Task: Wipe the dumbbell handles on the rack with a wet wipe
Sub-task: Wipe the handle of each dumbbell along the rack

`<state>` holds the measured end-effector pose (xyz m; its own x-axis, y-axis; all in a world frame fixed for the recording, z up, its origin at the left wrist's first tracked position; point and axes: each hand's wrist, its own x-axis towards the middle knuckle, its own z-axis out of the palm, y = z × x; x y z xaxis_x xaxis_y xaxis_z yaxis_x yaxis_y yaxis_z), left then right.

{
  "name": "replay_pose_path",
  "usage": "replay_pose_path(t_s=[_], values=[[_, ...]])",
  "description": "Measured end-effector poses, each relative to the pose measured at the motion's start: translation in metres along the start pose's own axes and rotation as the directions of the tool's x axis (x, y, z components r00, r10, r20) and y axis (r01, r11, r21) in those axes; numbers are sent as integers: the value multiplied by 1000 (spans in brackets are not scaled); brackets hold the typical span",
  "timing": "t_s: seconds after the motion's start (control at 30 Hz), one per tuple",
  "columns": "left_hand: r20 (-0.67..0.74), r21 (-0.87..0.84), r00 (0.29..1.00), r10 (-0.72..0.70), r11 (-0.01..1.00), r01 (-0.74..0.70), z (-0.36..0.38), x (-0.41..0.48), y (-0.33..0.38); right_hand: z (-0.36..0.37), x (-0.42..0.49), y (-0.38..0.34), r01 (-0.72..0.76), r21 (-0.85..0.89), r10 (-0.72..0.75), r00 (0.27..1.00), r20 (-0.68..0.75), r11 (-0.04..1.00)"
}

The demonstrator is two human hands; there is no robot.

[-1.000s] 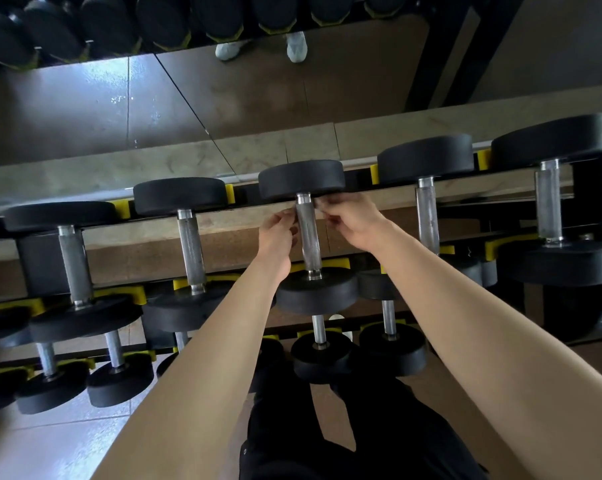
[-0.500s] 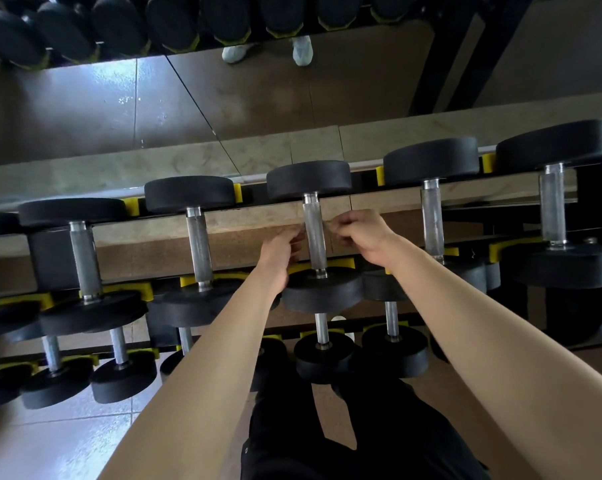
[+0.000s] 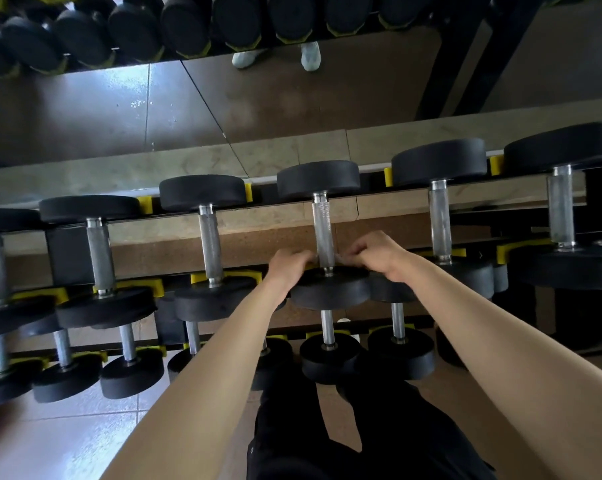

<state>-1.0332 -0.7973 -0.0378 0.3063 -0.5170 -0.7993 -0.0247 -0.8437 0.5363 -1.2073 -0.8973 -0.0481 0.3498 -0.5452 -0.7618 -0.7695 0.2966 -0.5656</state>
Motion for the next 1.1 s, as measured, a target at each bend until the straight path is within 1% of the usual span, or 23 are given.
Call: replay_pose_path(t_s=[0.03, 0.1, 0.2, 0.33, 0.47, 0.6, 0.7, 0.77, 0.8, 0.87, 0.93, 0.97, 1.1], values=[[-4, 27, 1000, 10, 1000, -10, 0, 2, -3, 1, -4, -1, 24, -28, -24, 1000, 9, 999], [2, 113, 1000, 30, 993, -30, -3, 2, -7, 7, -5, -8, 54, -140, -54, 999, 1, 989], [51, 189, 997, 57, 980, -66, -11, 1, -18, 20, 0, -17, 41, -274, -36, 999, 25, 961], [119, 259, 985, 128, 953, -155, -12, 4, -21, 19, 2, -16, 34, -315, -14, 998, 66, 949], [22, 216, 993, 117, 969, -119, -5, -1, -10, 3, -6, -13, 38, -283, -3, 992, 123, 959], [50, 136, 996, 70, 988, -77, -4, -3, -12, -4, -20, -20, 99, -269, -52, 983, 176, 958], [99, 148, 992, 77, 985, -91, -5, -8, -9, 7, -24, -28, 163, -271, -123, 980, 157, 949], [124, 155, 990, 71, 984, -90, -5, -13, -9, 19, -27, -31, 206, -265, -183, 977, 110, 942], [114, 146, 991, 70, 986, -86, -5, -15, -10, 26, -28, -32, 233, -272, -220, 972, 76, 934], [33, 74, 997, 73, 994, -76, -3, -21, -12, 39, -28, -32, 269, -298, -280, 960, 5, 916], [-104, -31, 992, 66, 997, -70, -2, -28, -17, 46, -27, -33, 269, -313, -298, 953, -46, 911], [-139, -81, 988, 62, 994, -74, -2, -32, -21, 47, -28, -33, 263, -323, -297, 953, -60, 909], [-165, -173, 981, 102, 976, -130, -2, -50, -34, 36, -31, -30, 264, -355, -290, 957, -23, 897]])
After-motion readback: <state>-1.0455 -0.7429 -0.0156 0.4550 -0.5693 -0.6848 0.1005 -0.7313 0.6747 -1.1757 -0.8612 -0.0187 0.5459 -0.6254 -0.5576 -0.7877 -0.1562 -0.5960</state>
